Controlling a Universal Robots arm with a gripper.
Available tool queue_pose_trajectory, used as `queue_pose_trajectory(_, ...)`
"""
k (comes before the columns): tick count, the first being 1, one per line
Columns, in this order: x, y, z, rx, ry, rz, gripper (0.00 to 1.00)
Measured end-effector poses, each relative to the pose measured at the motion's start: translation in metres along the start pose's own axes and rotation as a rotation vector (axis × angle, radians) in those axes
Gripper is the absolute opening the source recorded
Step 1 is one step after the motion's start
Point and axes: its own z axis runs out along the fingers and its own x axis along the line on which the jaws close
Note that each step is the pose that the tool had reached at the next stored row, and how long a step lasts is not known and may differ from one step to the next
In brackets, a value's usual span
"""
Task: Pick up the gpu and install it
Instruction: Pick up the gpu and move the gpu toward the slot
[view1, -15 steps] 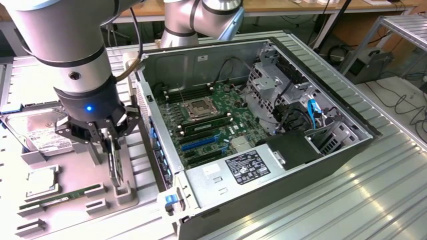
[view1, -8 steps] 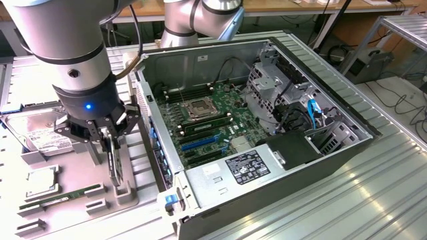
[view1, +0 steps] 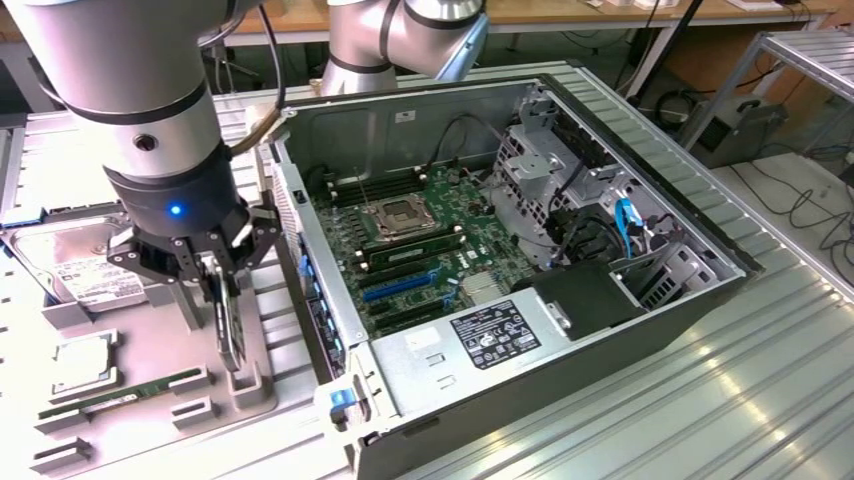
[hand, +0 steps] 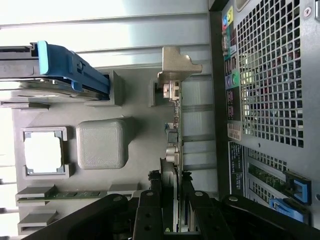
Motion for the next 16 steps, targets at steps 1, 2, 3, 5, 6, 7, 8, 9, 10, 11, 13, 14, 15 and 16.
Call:
queue_pose_trajectory(1,0.0,0.0,-0.0003,-0.0001,-0.0001,0.0,0.26)
queue_pose_trajectory(2,0.0,0.0,-0.0009,0.0,0.0,0.0,0.26)
queue_pose_trajectory(3,-0.0001,0.0,-0.0011,0.0,0.0,0.0,0.26)
queue_pose_trajectory(5,-0.0001,0.0,-0.0017,0.0,0.0,0.0,0.26)
queue_pose_trajectory(6,-0.0001,0.0,-0.0021,0.0001,0.0,0.0,0.26)
queue_pose_trajectory(7,-0.0001,0.0,-0.0024,0.0,0.0,0.0,0.26)
queue_pose_trajectory(8,-0.0001,0.0,-0.0028,0.0001,0.0001,0.0,0.26)
queue_pose_trajectory(9,-0.0001,0.0001,-0.003,0.0,0.0,0.0,0.26)
queue_pose_trajectory(10,-0.0001,0.0001,-0.0033,0.0,0.0,0.0,0.26)
queue_pose_trajectory(11,-0.0001,0.0001,-0.0036,0.0,0.0,0.0,0.26)
queue_pose_trajectory(13,-0.0001,0.0001,-0.0044,0.0001,0.0001,0.0,0.26)
queue_pose_trajectory(14,-0.0002,0.0001,-0.0049,0.0,0.0,0.0,0.26)
queue_pose_trajectory(15,-0.0002,0.0001,-0.0051,-0.0001,-0.0001,0.0,0.26)
queue_pose_trajectory(16,-0.0002,0.0001,-0.0055,0.0,0.0,0.0,0.26)
